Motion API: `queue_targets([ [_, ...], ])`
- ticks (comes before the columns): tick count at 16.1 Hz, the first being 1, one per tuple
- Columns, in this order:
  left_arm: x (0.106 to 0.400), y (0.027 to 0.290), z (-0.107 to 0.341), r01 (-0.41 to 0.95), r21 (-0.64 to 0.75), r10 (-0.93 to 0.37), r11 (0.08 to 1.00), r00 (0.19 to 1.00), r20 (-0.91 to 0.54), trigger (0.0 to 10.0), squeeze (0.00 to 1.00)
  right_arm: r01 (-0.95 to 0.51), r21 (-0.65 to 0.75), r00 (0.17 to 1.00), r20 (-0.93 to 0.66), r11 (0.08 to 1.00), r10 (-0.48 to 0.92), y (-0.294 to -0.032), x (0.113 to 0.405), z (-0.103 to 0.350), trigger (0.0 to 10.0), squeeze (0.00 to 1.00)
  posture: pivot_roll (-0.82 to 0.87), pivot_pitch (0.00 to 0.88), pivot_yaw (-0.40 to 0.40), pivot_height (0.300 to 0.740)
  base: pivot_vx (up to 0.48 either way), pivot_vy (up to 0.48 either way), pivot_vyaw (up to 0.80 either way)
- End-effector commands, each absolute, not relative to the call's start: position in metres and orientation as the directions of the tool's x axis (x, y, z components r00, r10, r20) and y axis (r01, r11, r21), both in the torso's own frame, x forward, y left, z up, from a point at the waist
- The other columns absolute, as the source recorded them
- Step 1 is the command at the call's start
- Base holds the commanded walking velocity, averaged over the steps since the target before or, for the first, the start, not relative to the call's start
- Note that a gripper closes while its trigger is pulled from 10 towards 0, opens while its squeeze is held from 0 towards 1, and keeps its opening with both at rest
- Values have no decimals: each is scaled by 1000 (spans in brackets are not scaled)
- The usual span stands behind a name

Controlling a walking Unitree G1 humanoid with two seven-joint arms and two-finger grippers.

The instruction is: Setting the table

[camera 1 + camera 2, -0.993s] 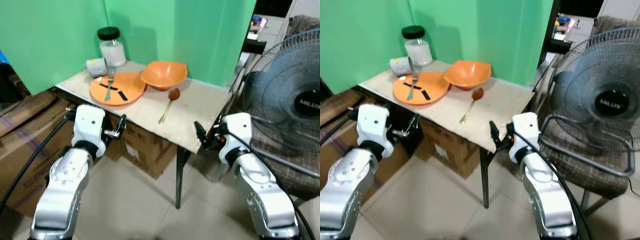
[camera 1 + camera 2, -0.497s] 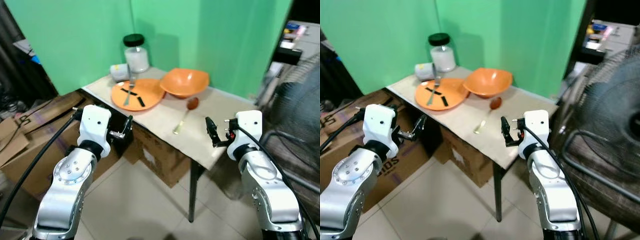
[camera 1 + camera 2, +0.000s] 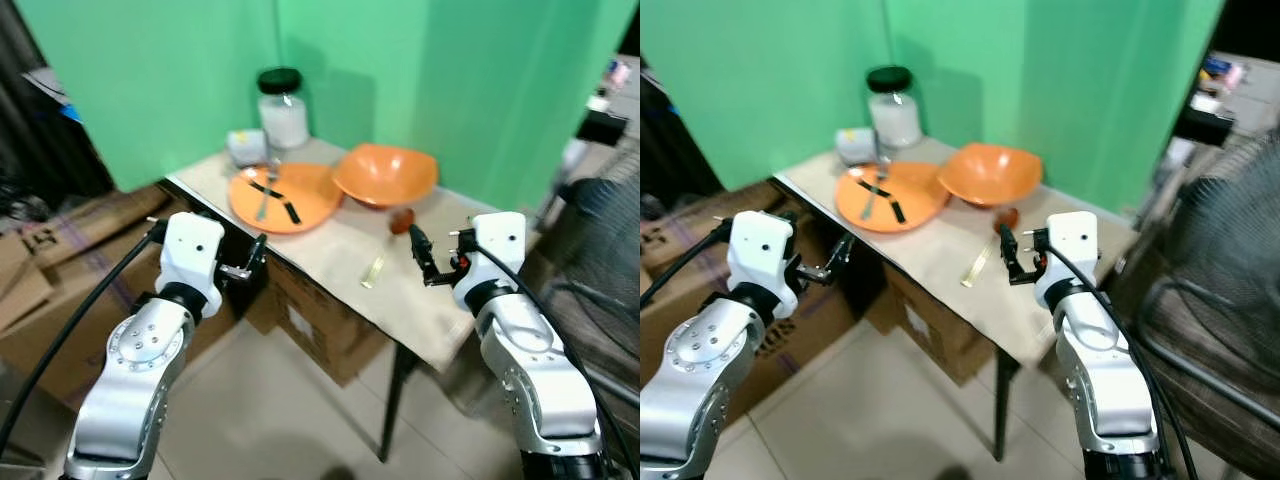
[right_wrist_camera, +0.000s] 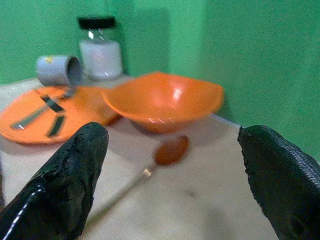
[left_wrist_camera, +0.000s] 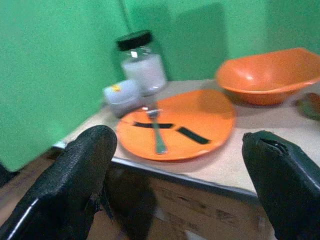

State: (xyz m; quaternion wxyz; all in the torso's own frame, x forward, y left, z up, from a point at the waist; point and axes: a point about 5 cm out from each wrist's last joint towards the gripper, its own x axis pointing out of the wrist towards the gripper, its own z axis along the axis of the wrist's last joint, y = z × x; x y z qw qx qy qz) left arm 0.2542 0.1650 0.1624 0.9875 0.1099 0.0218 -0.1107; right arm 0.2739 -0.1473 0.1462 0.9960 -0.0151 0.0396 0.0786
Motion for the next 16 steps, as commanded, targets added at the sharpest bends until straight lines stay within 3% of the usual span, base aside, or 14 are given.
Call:
queue_targets([
  [1, 254, 170, 165, 212, 219, -203, 952, 977, -62, 10000, 0, -185, -10, 981, -69, 983, 184, -139, 277, 151, 10000, 0, 107, 0, 58, 740, 292, 0, 0],
  [4, 255, 169, 165, 220, 222, -210, 950, 975, -65, 10000, 0, -172, -8, 983, -62, 985, 171, -141, 279, 153, 10000, 0, 105, 0, 59, 740, 290, 0, 0],
  [13, 249, 162, 158, 344, 238, -323, 908, 938, -122, 10000, 0, -209, -90, 975, -96, 974, 201, -137, 299, 157, 10000, 0, 93, 0, 60, 740, 0, 0, 0],
  [14, 249, 163, 158, 358, 243, -336, 902, 933, -130, 10000, 0, -243, -69, 967, -99, 968, 235, -132, 308, 159, 10000, 1000, 91, 0, 62, 740, 0, 0, 0],
  [16, 251, 163, 156, 392, 240, -364, 888, 919, -152, 10000, 0, -295, -105, 951, -130, 950, 281, -124, 327, 156, 10000, 1000, 87, 0, 76, 740, 0, 0, 0],
])
